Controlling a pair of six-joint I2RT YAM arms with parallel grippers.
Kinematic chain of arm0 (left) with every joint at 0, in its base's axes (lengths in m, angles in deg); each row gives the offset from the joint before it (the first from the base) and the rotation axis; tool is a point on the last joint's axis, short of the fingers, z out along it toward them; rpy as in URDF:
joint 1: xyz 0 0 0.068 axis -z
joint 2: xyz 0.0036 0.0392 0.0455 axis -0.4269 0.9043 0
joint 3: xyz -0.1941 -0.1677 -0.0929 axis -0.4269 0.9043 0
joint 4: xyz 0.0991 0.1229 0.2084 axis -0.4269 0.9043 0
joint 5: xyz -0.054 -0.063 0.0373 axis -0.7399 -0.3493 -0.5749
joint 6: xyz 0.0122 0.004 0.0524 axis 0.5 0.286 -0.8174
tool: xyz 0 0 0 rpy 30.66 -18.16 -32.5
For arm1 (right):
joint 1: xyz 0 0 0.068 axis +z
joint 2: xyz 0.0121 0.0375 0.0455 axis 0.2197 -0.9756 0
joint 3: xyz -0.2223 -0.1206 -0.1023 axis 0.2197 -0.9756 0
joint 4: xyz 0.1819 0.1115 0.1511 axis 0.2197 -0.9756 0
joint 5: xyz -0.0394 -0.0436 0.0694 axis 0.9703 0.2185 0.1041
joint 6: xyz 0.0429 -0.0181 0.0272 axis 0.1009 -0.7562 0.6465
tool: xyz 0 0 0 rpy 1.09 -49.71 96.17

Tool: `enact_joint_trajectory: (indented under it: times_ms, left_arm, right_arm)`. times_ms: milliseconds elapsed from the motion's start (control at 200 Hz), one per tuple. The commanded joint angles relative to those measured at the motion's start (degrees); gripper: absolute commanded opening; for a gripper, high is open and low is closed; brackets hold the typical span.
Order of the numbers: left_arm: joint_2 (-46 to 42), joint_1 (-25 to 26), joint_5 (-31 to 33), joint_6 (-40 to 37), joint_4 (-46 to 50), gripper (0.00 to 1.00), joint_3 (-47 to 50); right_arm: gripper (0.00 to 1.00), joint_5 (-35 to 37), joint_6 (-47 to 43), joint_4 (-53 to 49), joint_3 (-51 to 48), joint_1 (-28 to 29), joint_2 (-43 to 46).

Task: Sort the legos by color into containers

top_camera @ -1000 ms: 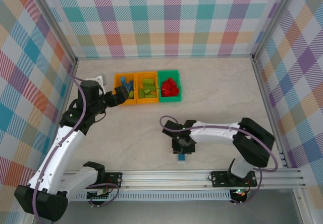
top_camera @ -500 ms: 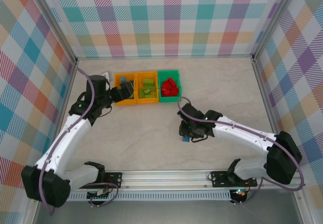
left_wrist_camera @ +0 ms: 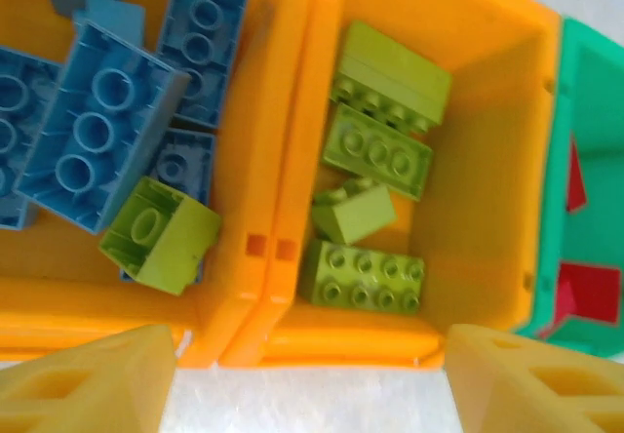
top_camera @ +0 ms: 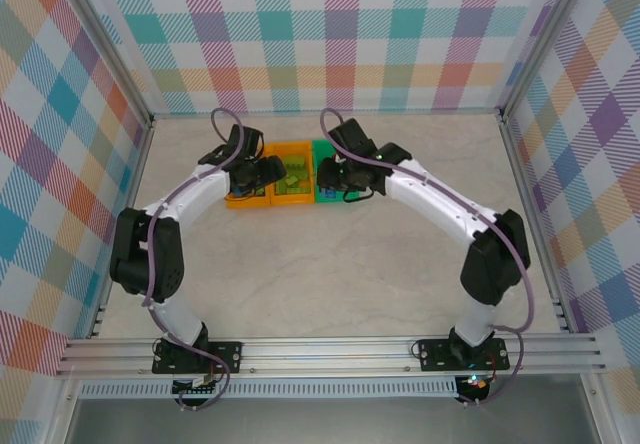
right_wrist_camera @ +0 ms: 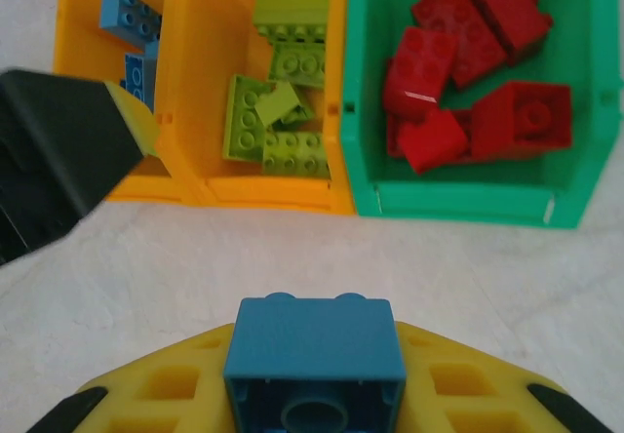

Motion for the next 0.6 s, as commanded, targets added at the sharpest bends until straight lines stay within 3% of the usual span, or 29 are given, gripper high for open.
enact_joint_trajectory:
  times_ms: [0, 95, 265, 595]
  left_arm:
    - [2.4, 0.7, 10.8, 0.5, 4.1, 0.6, -4.6]
    - [5.8, 0.6, 12.3, 0.1, 6.7, 0.48, -7.3]
    - [7.4, 0.7, 13.7, 0.2, 6.6, 0.37, -6.6]
    - [10.0, -0.1, 13.9, -1.8, 6.5, 0.35, -7.0]
  right_arm:
    - [0.29, -2.9, -4.1, -2.3, 5.6, -0.7, -3.4]
    - [0.3, -4.0, -4.8, -3.7, 8.9, -0.7, -6.1]
    - [0.3, -5.1, -5.7, -5.5, 14.4, -0.9, -10.9]
    - [0.31, -6.6, -6.8, -10.6, 27.8, -0.9, -19.8]
